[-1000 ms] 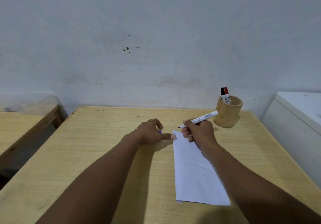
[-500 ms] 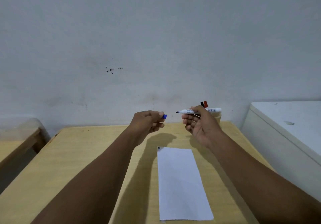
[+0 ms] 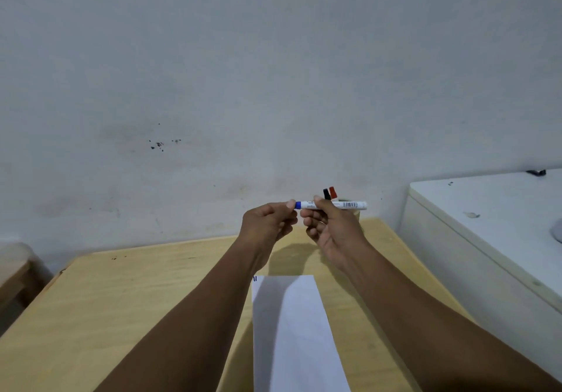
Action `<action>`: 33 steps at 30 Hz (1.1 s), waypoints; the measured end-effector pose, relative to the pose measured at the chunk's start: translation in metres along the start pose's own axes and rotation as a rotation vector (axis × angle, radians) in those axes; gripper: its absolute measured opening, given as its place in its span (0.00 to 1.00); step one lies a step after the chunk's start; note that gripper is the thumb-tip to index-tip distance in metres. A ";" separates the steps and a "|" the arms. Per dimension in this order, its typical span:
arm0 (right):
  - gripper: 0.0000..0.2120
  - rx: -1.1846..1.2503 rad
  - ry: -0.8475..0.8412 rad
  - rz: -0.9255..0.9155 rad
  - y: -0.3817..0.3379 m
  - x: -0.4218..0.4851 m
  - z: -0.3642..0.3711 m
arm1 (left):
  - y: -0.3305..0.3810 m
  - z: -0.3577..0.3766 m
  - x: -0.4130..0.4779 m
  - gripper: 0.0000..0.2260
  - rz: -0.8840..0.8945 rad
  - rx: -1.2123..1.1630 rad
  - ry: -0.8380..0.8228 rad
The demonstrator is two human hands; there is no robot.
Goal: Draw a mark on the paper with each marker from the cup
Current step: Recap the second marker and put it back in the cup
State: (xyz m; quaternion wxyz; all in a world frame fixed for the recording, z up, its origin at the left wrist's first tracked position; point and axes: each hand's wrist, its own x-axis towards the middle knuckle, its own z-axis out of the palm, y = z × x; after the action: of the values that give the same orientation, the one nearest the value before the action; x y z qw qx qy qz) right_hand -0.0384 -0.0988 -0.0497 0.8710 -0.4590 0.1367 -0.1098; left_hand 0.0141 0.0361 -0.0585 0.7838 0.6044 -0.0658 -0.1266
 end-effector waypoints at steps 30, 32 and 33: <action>0.21 -0.736 0.166 -0.007 -0.066 0.061 -0.089 | 0.011 0.098 0.101 0.22 0.341 1.278 0.026; 0.20 -0.737 0.165 -0.007 -0.066 0.066 -0.091 | 0.010 0.108 0.109 0.18 0.225 1.329 0.003; 0.19 -0.737 0.163 -0.006 -0.066 0.068 -0.092 | 0.009 0.111 0.111 0.16 0.182 1.336 0.000</action>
State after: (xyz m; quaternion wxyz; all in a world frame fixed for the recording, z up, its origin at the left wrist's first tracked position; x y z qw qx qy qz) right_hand -0.0106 -0.2278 -0.0539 0.6331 -0.7319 0.2345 -0.0921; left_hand 0.0936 -0.0963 -0.0266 0.2491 0.9514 -0.1807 0.0078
